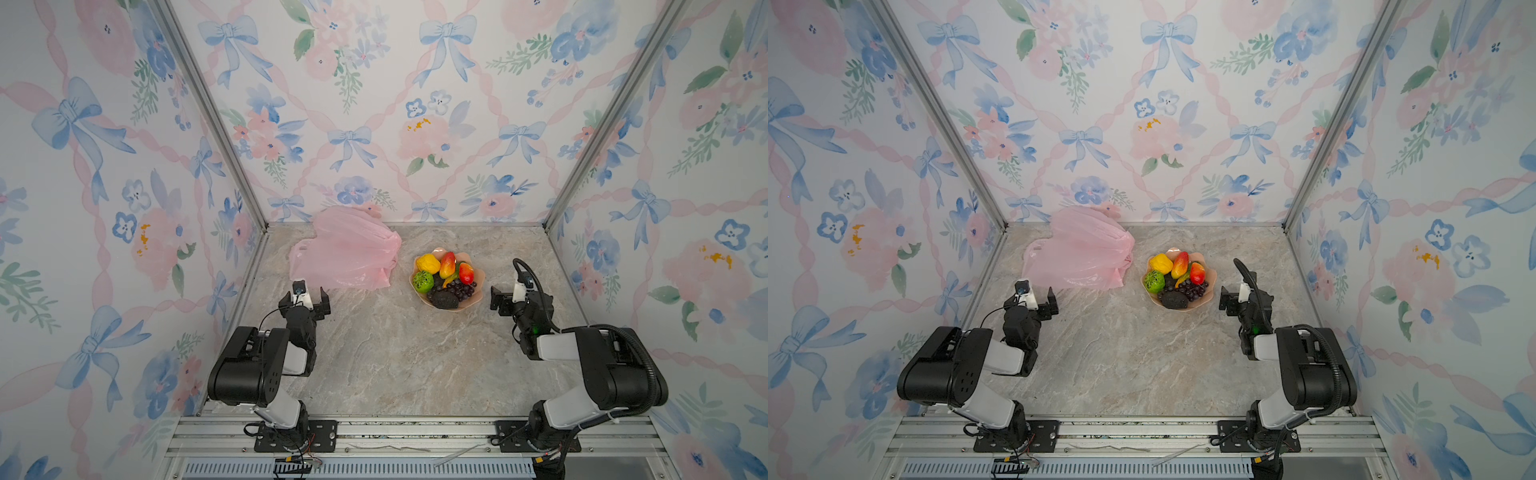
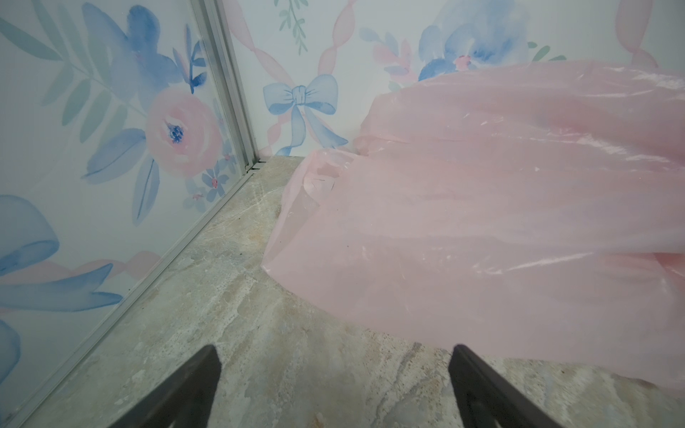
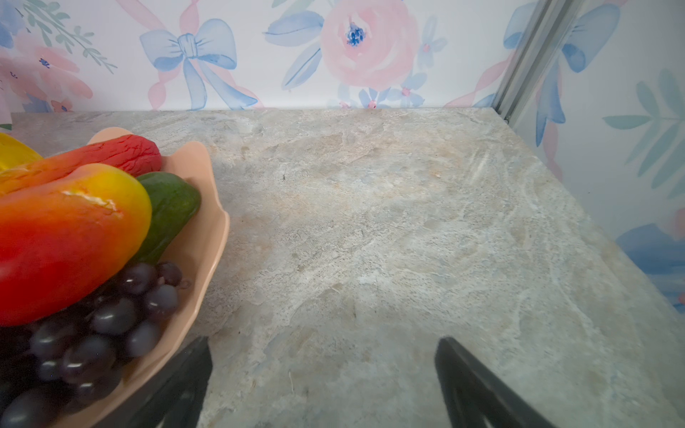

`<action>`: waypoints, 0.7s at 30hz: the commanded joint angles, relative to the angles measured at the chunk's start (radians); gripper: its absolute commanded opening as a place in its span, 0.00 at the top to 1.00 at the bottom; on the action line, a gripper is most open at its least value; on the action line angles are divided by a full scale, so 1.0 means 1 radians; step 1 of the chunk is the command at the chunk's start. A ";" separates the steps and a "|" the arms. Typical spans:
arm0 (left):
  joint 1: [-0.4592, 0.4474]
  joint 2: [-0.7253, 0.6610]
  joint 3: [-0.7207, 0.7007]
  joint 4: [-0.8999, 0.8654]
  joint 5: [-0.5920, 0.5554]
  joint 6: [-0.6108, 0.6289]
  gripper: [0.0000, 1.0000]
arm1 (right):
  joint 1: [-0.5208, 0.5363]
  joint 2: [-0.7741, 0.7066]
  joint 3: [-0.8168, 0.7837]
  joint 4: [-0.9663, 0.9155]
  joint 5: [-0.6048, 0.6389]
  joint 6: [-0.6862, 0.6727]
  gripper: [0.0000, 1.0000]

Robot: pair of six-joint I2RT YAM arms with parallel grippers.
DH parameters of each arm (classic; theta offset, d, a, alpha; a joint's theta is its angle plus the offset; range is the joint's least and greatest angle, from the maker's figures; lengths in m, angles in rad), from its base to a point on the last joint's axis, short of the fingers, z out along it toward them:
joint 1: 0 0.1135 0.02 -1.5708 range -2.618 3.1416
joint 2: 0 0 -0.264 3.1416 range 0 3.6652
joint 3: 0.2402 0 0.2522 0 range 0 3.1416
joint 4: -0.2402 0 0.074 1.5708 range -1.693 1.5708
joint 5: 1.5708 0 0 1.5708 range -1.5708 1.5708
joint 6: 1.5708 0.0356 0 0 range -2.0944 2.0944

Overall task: Place the fruits into the plastic bag
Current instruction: Pick up the plastic bag from the top-left of the table.

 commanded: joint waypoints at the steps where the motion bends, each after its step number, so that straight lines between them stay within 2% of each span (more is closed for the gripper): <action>1: -0.003 -0.001 0.001 0.015 -0.001 0.017 0.02 | 0.007 -0.006 0.020 -0.011 0.009 0.000 0.04; 7: -0.003 -0.010 0.003 0.008 -0.016 0.013 0.02 | 0.009 -0.009 0.018 -0.007 0.018 0.001 0.04; 9: -0.002 -0.039 0.011 -0.034 -0.028 0.005 0.02 | 0.011 -0.047 0.031 -0.063 0.031 0.001 0.04; 15: -0.008 -0.150 0.031 -0.154 -0.042 0.013 0.02 | 0.019 -0.201 0.145 -0.383 0.123 0.021 0.04; 18: -0.019 -0.237 0.061 -0.272 -0.113 -0.004 0.02 | 0.009 -0.270 0.233 -0.570 0.178 0.160 0.04; 21: -0.019 -0.341 0.151 -0.505 -0.206 -0.143 0.02 | -0.019 -0.280 0.427 -0.886 0.099 0.285 0.04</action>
